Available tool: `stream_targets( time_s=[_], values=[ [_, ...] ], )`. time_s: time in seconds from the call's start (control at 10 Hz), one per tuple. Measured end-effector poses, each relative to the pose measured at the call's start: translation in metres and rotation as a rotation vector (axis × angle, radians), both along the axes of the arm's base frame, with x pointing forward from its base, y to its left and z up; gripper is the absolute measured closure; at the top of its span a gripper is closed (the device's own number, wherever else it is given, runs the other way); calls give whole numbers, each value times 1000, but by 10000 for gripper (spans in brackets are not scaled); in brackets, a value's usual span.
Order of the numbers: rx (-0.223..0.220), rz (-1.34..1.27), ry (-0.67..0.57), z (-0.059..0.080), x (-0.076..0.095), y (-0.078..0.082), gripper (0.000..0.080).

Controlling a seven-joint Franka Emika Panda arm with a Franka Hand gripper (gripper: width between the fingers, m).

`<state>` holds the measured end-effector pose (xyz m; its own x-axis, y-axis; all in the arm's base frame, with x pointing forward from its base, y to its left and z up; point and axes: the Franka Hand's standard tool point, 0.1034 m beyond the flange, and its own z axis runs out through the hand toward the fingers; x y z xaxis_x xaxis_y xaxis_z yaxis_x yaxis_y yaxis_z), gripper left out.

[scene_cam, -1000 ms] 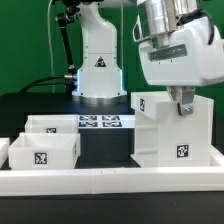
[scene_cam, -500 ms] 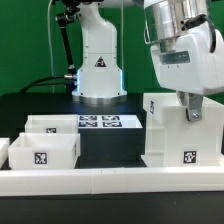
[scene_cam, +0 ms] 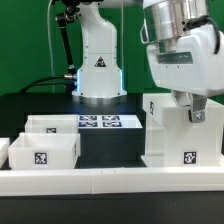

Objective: Assemble drawer

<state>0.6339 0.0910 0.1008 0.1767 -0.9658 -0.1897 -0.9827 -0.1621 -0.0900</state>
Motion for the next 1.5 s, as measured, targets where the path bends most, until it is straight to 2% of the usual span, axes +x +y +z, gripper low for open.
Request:
stream_targets(
  time_s=[0.1, 0.2, 0.3, 0.5, 0.6, 0.8, 1.1, 1.2, 1.3, 1.5],
  values=[
    [2, 8, -1, 3, 1, 0, 451],
    [2, 52, -3, 5, 0, 2, 268],
    [2, 117, -20, 8, -1, 0, 187],
    [10, 215, 10, 23, -16, 8, 157],
    [12, 246, 1, 27, -21, 5, 152],
    [17, 285, -9, 28, -30, -7, 151],
    [16, 327, -15, 27, -31, -7, 151],
    [9, 450, -37, 26, -32, -8, 151],
    [-31, 713, -48, 27, -34, -13, 151],
    [-46, 878, -71, 28, -32, -12, 151]
  ],
)
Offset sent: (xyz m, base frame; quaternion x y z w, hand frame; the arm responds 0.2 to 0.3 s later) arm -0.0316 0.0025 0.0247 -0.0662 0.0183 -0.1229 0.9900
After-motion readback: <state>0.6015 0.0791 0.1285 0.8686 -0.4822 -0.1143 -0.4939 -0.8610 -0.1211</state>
